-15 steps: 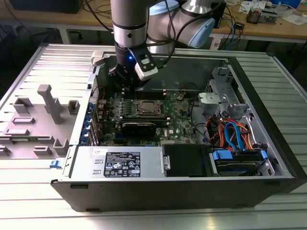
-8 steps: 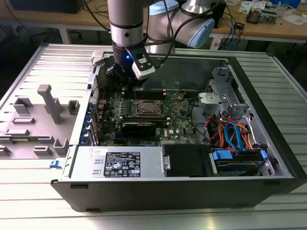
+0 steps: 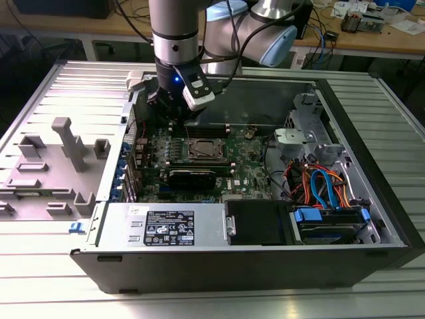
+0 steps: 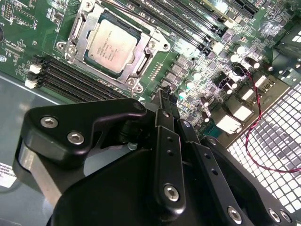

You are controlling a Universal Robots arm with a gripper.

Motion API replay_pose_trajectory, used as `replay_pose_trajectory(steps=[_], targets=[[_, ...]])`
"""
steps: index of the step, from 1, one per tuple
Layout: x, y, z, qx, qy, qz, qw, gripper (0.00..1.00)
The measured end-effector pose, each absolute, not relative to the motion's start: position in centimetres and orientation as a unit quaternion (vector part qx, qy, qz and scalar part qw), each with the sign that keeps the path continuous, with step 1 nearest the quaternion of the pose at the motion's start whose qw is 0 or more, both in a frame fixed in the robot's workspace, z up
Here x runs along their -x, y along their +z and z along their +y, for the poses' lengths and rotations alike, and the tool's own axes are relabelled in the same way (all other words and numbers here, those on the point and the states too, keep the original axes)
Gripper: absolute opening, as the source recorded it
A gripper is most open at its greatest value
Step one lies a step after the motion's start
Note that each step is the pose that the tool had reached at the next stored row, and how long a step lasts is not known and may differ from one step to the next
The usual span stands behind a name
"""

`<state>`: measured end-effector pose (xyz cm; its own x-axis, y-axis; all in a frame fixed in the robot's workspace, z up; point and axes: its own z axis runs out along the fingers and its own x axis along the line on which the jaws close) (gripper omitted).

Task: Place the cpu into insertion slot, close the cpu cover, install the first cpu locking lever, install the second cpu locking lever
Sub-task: 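Install the first cpu locking lever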

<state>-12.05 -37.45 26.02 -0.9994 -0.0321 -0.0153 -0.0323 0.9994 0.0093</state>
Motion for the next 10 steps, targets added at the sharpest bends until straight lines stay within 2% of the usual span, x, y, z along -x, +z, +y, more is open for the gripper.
replay_pose_trajectory(steps=[10], targets=[[12.26, 26.84, -36.98, 0.016, 0.002, 1.000, 0.007, 0.11]])
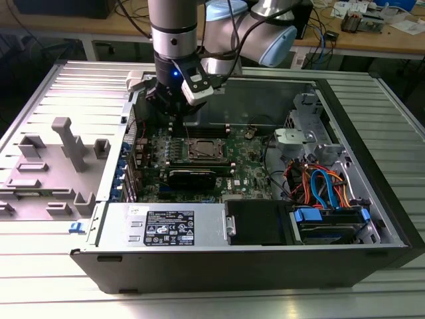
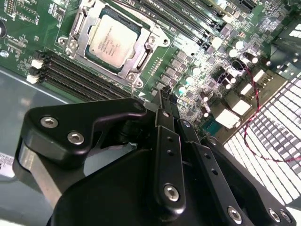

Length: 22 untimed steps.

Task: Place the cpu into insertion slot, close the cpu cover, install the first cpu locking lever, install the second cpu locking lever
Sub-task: 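Install the first cpu locking lever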

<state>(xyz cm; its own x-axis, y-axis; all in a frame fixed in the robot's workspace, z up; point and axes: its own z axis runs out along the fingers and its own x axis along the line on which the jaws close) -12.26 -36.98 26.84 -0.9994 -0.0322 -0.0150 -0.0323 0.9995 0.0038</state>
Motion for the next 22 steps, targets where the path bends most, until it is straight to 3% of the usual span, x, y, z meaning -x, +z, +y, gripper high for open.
replay_pose_trajectory(steps=[22], targets=[[12.3, 26.8, -34.9, 0.017, 0.001, 1.000, 0.008, 0.11]])
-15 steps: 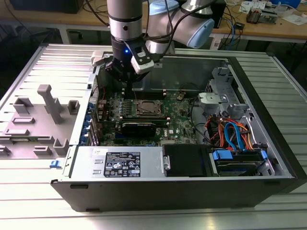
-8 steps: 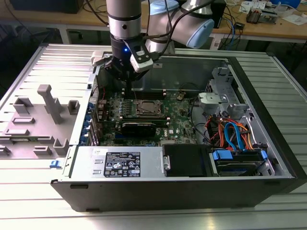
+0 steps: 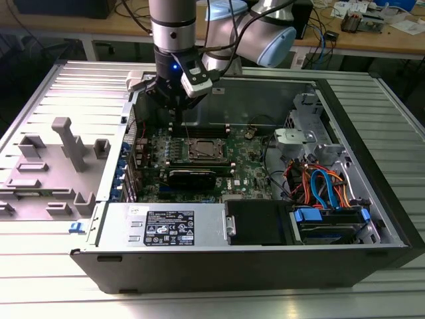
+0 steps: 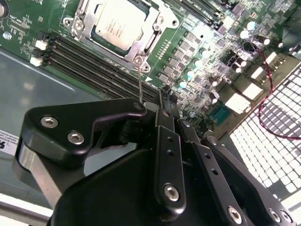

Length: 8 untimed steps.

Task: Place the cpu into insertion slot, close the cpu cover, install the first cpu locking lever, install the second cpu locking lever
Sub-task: 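Install the first cpu locking lever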

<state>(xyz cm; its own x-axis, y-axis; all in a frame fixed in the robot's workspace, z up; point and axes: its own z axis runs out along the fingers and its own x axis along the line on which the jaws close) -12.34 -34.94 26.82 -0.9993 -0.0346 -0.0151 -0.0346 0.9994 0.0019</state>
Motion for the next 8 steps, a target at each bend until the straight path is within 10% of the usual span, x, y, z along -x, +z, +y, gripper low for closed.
replay_pose_trajectory(steps=[8], targets=[[10.8, 26.7, -34.8, 0.017, 0.001, 1.000, 0.008, 0.11]])
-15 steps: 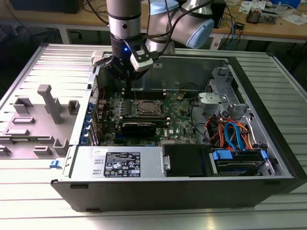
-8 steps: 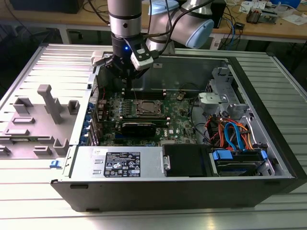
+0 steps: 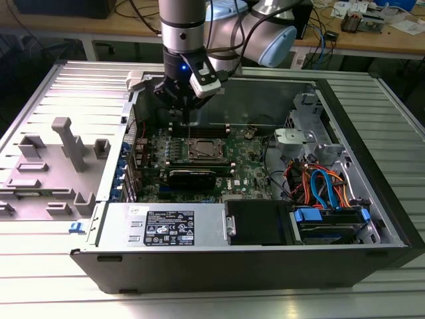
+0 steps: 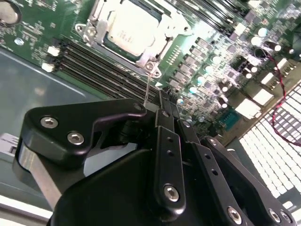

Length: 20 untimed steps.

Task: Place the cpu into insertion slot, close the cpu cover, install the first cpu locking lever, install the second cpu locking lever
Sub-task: 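Install the first cpu locking lever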

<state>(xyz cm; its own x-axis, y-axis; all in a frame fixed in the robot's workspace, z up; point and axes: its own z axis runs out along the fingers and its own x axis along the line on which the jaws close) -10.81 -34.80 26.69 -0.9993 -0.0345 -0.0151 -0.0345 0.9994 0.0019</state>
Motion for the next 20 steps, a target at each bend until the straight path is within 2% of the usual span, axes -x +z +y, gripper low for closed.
replay_pose_trajectory(steps=[20], targets=[[8.6, 25.7, -34.7, 0.019, 0.000, 1.000, 0.008, 0.11]])
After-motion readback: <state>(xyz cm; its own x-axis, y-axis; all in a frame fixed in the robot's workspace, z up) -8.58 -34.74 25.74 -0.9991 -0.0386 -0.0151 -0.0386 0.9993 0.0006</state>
